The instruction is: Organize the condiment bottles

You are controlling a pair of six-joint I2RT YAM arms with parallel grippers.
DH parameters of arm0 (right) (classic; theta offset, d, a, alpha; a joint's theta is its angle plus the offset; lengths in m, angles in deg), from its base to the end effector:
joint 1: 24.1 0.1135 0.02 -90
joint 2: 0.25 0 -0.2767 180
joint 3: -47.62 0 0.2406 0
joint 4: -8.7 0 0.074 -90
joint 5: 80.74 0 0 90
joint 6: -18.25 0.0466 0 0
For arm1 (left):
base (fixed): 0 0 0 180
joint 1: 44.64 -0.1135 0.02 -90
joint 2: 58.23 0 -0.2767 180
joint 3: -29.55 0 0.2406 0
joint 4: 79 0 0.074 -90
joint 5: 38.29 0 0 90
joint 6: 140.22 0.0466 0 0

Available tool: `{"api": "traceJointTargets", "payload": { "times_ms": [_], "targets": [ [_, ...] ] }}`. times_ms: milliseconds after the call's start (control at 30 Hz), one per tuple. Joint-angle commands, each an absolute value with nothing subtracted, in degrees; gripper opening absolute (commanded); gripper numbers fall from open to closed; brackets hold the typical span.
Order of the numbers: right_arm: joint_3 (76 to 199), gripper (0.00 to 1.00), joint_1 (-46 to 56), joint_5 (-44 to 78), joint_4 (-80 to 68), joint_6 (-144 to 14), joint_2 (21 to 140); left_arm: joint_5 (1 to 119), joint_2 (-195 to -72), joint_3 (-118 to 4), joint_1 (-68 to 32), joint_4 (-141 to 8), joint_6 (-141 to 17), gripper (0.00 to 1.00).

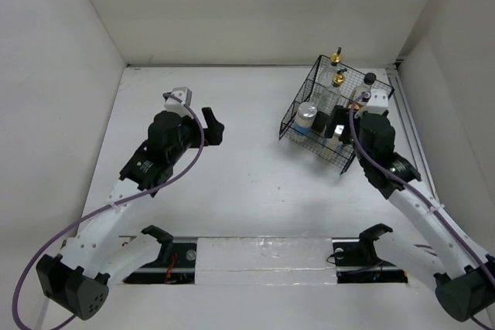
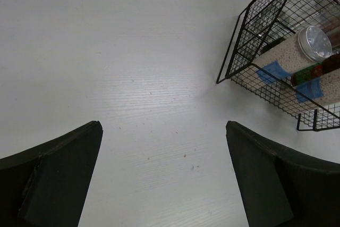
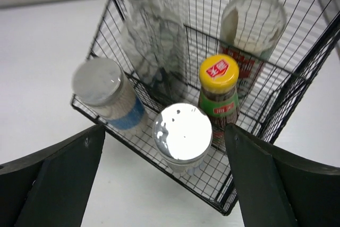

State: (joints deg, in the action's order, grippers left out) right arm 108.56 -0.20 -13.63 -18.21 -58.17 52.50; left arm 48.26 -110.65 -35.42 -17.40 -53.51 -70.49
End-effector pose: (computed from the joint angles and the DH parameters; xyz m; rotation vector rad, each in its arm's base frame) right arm 0.1915 0.0650 0.3305 0.1012 1.8688 0.0715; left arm 0.1823 -0.0907 0.3581 0.0674 1.8275 -0.5360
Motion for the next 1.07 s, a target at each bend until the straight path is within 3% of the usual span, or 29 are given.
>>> {"api": "traceJointTargets", "payload": {
  "times_ms": [0,100,300,533,667,1033],
  "targets": [
    [112.86,0.99,-0.55,-12.19,-17.17,-59.45,46.96,49.16,-108.86,-38.33,-17.66,-54.19,-69.55,1.00],
    [114.18,0.99,-0.02,-9.03,-16.12,-61.54,42.13,48.11,-107.63,-38.33,-17.66,-54.19,-69.55,1.00],
    [114.18,0.99,1.12,10.38,-9.96,-63.67,36.93,46.96,-105.16,-38.33,-17.66,-55.33,-70.08,1.00],
    [116.03,0.99,2.18,31.31,-8.82,-64.90,43.15,45.11,-101.56,-37.80,-17.66,-55.95,-70.61,1.00],
    [116.03,0.99,6.03,32.91,-8.82,-65.68,48.16,45.11,-100.33,-37.80,-17.66,-55.95,-70.61,1.00],
    [116.64,0.99,16.06,23.50,-8.82,-67.80,53.10,46.96,-97.35,-38.33,-17.66,-56.47,-70.61,1.00]
  ]
}}
